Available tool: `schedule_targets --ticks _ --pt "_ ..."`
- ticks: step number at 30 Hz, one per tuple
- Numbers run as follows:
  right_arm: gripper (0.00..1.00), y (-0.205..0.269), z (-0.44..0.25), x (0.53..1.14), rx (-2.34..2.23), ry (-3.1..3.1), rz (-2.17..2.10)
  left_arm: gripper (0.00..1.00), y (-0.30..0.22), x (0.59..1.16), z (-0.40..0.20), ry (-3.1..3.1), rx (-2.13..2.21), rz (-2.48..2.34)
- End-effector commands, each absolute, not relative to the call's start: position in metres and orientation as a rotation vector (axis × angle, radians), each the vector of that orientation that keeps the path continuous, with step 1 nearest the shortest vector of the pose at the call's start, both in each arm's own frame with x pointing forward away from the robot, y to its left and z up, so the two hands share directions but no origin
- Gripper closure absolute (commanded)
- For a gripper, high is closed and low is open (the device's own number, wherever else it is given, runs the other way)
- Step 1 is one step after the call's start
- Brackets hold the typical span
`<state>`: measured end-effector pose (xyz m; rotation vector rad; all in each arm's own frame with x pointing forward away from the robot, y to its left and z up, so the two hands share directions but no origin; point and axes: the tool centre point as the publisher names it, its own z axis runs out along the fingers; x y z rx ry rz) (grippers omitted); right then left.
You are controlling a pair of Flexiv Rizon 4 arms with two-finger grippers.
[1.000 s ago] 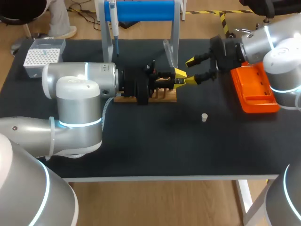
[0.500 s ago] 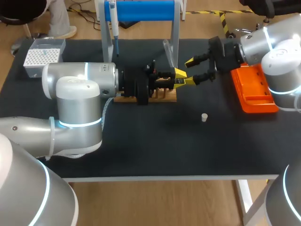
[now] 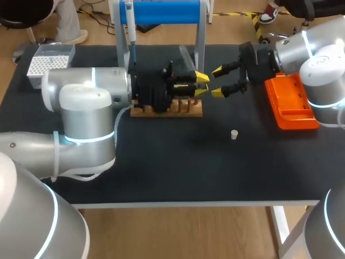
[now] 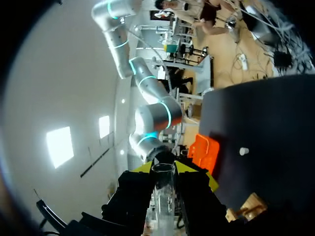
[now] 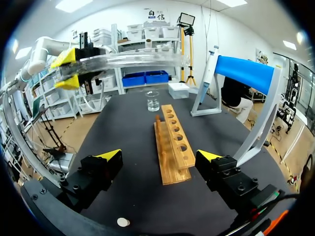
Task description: Invert the test tube, pick up the pipette, mount the tip to pipette, aspirate from beaker and dispense into the tube, eject the tip, return the pipette, and cap with the stopper.
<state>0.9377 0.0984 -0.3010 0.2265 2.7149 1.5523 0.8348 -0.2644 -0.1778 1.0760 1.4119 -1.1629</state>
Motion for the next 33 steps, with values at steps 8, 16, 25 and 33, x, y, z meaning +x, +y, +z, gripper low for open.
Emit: schedule_targets --ticks 8,16,25,33 --pt "0.0 0.098 -0.301 0.937 0.227 2.716 1.55 1.0 -0.234 0.858 -0.146 1.639 0.884 -1.363" --pt "0.0 0.098 -0.301 0.937 0.227 2.716 1.55 1.0 -0.232 0.875 -0.146 1.739 0.776 -1.527" --pt "0.0 0.098 -0.301 0.937 0.227 2.716 1.55 1.0 -0.233 0.888 -0.145 1.823 0.693 -1.684" --pt "0.0 0.098 -0.301 0.937 0.227 2.716 1.55 1.0 -0.224 0.894 -0.141 1.916 0.628 -1.737"
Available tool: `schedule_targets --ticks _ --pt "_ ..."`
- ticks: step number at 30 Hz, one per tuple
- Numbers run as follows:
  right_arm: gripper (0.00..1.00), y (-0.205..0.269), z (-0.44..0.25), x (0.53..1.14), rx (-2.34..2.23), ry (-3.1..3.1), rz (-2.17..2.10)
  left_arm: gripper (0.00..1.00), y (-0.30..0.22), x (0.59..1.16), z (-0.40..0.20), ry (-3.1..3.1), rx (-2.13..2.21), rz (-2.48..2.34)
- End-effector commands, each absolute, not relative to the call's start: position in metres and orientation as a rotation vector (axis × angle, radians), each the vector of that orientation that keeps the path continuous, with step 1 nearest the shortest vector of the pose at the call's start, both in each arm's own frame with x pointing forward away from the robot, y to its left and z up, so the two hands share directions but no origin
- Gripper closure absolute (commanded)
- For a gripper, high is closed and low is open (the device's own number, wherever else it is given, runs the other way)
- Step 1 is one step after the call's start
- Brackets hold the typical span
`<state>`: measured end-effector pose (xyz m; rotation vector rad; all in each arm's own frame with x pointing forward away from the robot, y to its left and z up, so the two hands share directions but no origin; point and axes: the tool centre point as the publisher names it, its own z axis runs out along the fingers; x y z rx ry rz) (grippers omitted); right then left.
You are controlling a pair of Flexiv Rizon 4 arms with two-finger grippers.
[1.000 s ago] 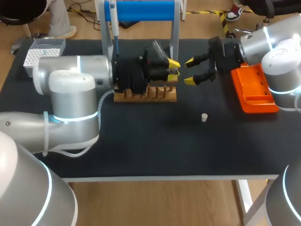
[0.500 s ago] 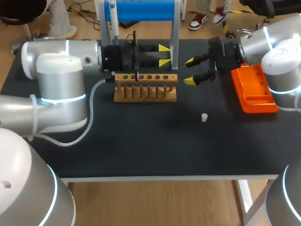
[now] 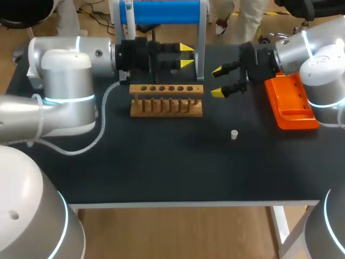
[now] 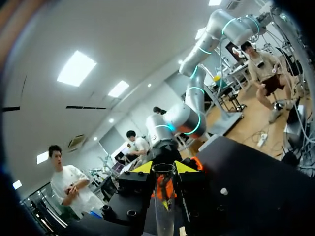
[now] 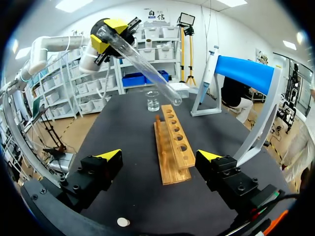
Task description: Invert the test tube, pick up the pipette, mount the tip to pipette, aspirate from beaker and dispense into the tube, eject the tip, return the pipette, and cap with the stopper.
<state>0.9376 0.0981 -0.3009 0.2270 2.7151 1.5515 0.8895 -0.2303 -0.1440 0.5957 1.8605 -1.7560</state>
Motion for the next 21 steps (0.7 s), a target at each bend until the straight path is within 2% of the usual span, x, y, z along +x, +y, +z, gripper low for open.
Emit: schedule_targets --ticks 1,21 --pt "0.0 0.0977 -0.301 0.9375 0.227 2.716 1.55 1.0 -0.2224 0.8949 -0.139 1.919 0.631 -1.711" --pt "0.0 0.0977 -0.301 0.9375 0.227 2.716 1.55 1.0 -0.2224 0.8949 -0.139 1.919 0.631 -1.711"
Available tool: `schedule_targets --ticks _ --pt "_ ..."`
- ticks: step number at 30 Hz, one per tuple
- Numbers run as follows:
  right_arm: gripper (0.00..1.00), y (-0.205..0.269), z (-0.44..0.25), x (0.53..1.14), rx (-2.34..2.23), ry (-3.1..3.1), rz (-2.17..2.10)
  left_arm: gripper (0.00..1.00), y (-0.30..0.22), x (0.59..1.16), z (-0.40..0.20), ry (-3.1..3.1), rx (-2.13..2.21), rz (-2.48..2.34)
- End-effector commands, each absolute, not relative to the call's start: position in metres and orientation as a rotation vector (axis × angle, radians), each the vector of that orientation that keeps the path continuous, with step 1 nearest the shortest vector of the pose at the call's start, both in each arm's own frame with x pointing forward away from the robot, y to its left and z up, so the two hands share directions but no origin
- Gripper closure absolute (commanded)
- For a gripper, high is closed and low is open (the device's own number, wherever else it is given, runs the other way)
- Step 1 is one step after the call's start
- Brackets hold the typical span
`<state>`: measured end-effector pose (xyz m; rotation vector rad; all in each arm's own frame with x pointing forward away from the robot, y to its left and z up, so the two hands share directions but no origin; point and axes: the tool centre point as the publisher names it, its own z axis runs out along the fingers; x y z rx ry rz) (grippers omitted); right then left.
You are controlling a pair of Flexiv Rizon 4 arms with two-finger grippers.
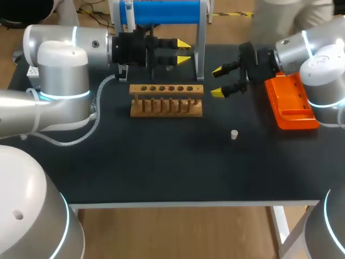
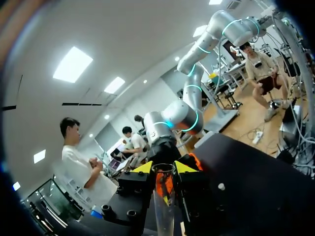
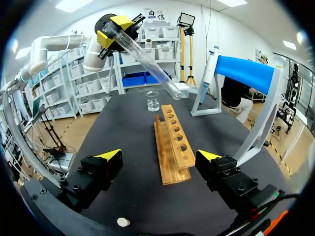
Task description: Invert the test tube, pick up the pipette, mount the tip to pipette, aspirate from beaker and dispense into the tube, eject the tip, return the pipette, and cap with the stopper.
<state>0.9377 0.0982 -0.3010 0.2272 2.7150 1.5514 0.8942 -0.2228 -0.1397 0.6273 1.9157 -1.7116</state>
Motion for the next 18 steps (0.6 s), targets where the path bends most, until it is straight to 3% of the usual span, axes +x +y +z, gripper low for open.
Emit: schedule_targets --ticks 1,18 --pt "0.0 0.098 -0.301 0.937 0.227 2.716 1.55 1.0 -0.222 0.895 -0.139 1.919 0.631 -1.711" --pt "0.0 0.098 -0.301 0.937 0.227 2.716 1.55 1.0 -0.213 0.914 -0.128 2.026 0.384 -2.052"
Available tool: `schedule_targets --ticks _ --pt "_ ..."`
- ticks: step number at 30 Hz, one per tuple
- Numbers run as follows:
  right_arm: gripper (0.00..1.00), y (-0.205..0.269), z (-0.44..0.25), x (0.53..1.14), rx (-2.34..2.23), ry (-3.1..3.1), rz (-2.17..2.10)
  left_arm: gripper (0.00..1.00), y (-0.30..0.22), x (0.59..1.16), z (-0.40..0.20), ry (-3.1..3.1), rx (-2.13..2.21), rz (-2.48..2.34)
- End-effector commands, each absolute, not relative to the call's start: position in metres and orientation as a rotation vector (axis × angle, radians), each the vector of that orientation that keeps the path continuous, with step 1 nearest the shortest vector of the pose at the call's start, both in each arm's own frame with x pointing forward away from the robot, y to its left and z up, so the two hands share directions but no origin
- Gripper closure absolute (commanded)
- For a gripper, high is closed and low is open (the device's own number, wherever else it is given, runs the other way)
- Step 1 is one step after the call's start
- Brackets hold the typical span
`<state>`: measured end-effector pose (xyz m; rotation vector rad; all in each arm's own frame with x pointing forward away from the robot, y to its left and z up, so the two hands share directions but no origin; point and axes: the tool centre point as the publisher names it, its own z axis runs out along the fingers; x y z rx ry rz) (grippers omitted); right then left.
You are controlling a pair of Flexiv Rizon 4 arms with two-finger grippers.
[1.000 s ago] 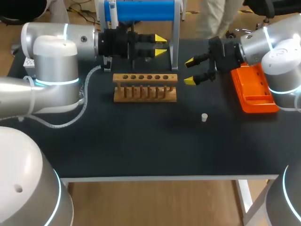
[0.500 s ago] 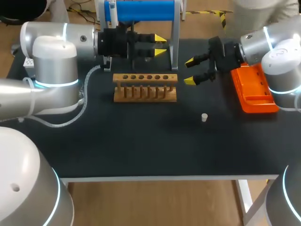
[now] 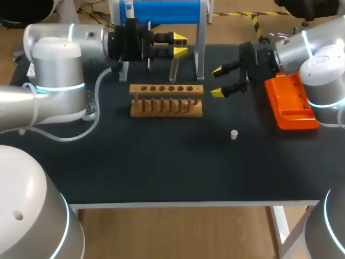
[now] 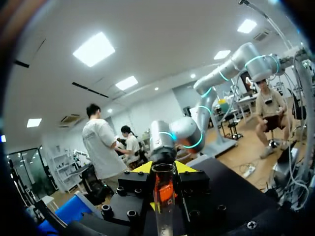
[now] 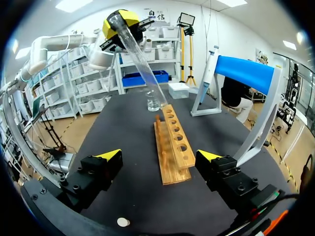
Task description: Invert the test tube, pick up the pipette, mount the tip to pipette, aspirate from beaker and dispense into the tube, eject the tip, return the pipette, and cap with the stopper.
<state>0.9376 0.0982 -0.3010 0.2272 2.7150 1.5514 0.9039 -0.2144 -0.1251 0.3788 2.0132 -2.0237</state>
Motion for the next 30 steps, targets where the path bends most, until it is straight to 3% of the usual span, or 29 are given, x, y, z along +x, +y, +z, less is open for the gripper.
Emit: schedule_targets --ticks 1,30 --pt "0.0 0.098 -0.301 0.937 0.227 2.716 1.55 1.0 -0.213 0.916 -0.128 2.024 0.37 -2.066" --pt "0.0 0.101 -0.303 0.934 0.286 2.7 1.513 1.0 -0.207 0.93 -0.132 2.032 0.303 -2.116"
